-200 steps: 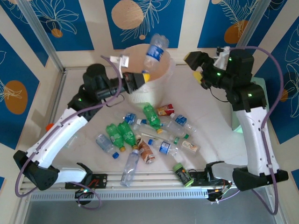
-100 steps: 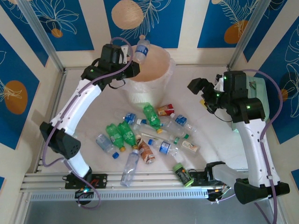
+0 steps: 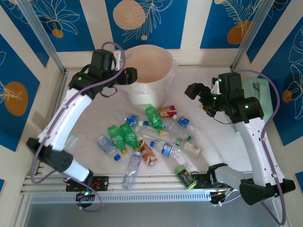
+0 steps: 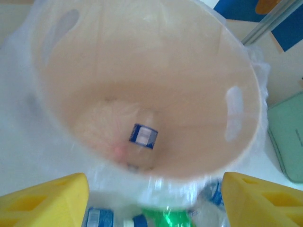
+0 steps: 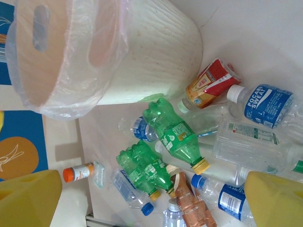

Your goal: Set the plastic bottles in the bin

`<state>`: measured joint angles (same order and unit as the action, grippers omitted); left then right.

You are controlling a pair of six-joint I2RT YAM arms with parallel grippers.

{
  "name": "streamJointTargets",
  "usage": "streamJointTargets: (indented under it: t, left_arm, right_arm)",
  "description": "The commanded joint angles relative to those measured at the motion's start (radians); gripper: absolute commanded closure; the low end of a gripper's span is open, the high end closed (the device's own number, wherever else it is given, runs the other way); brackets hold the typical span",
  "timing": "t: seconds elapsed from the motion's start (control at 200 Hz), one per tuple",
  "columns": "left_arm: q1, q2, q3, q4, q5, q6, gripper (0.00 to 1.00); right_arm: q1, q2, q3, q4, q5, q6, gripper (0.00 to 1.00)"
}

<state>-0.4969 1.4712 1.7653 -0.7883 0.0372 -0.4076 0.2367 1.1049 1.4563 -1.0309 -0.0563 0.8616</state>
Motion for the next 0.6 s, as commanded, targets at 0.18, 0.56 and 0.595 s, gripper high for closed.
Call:
streamJointTargets:
  t: [0.18, 0.56, 0.595]
  left_arm:
    - [-0.104, -0.437, -0.488, -0.225, 0.014, -0.004, 0.16]
    - [-0.412, -0.447, -0.847, -0.200, 0.021, -0.228, 0.07]
    - [-0.430, -0.414, -0.846, -0.189, 0.032, -0.224, 0.07]
  right_arm:
    - [0.023, 0.010, -0.065, 0.016, 0.026, -0.007, 0.01]
    - [0.026, 0.030, -0.083, 0.028, 0.036, 0.000, 0.01]
    - [0.026, 0.029, -0.085, 0.025, 0.036, 0.000, 0.01]
